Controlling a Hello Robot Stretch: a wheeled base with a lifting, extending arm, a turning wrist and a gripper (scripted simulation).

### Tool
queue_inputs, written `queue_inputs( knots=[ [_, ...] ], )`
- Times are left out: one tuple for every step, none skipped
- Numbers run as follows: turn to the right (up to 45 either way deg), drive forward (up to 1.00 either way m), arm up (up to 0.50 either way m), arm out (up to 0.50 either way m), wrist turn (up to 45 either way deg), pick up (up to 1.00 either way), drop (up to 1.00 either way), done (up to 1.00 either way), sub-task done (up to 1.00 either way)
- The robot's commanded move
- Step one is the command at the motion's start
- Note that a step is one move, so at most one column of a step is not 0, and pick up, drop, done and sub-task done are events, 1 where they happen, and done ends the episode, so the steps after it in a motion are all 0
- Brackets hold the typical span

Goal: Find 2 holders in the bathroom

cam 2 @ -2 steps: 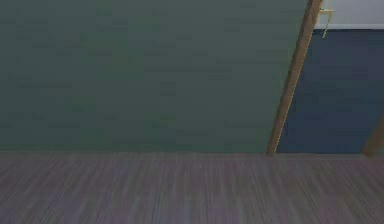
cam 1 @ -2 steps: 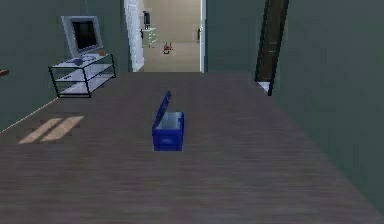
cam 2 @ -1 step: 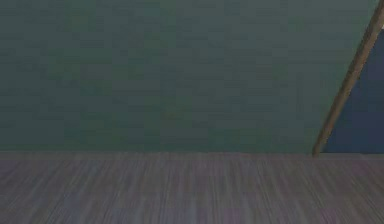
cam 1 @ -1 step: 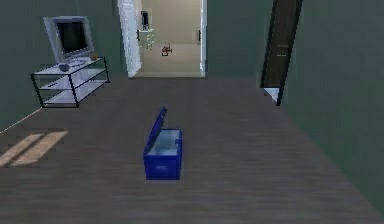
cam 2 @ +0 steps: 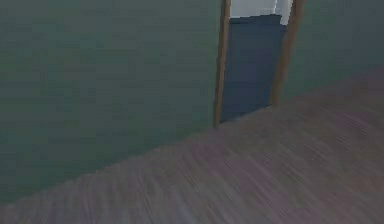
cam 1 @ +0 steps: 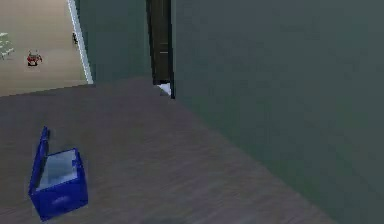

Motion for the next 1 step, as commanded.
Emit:
queue_inputs(
  knots=[
    [0.0,1.0,0.0,0.0,0.0,0.0,0.0,0.0,0.0]
  ],
)
